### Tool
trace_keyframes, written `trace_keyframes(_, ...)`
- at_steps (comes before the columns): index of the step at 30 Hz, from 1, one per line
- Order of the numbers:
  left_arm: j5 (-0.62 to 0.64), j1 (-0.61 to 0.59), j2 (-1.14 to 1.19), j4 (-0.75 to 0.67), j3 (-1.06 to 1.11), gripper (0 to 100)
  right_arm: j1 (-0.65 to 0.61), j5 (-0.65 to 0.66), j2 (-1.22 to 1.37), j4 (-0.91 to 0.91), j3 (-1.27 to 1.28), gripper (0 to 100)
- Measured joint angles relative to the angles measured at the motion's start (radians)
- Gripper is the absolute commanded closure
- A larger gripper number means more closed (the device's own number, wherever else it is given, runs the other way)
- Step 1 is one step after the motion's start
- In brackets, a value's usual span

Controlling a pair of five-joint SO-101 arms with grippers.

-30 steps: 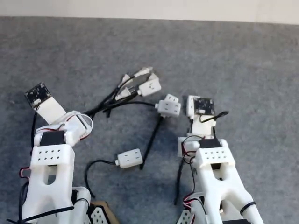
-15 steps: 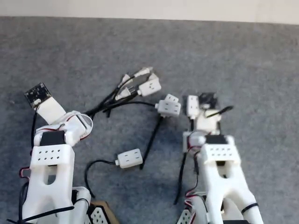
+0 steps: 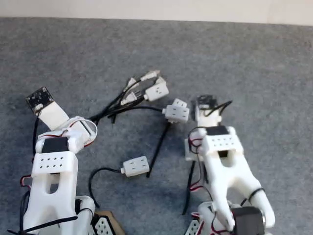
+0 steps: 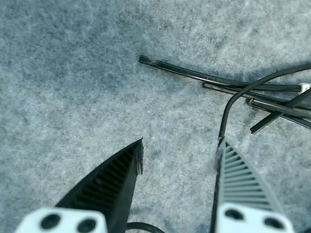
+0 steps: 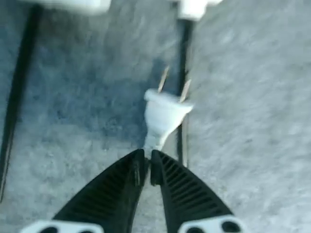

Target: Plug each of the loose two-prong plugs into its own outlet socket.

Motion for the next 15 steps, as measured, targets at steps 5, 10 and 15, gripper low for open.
trace_keyframes(5, 0.000, 0.002, 0.000, 0.000, 0.000, 75, -0.006, -0.009, 0.084, -0.021, -0.009, 89.2)
trace_keyframes(10, 0.000, 0.000, 0.000, 0.000, 0.000, 75, -0.005, -0.014, 0.086, -0.068, -0.009, 89.2)
trace_keyframes(15, 0.000, 0.000, 0.000, 0.000, 0.000, 75, 0.018, -0.014, 0.086, -0.123, -0.009, 89.3)
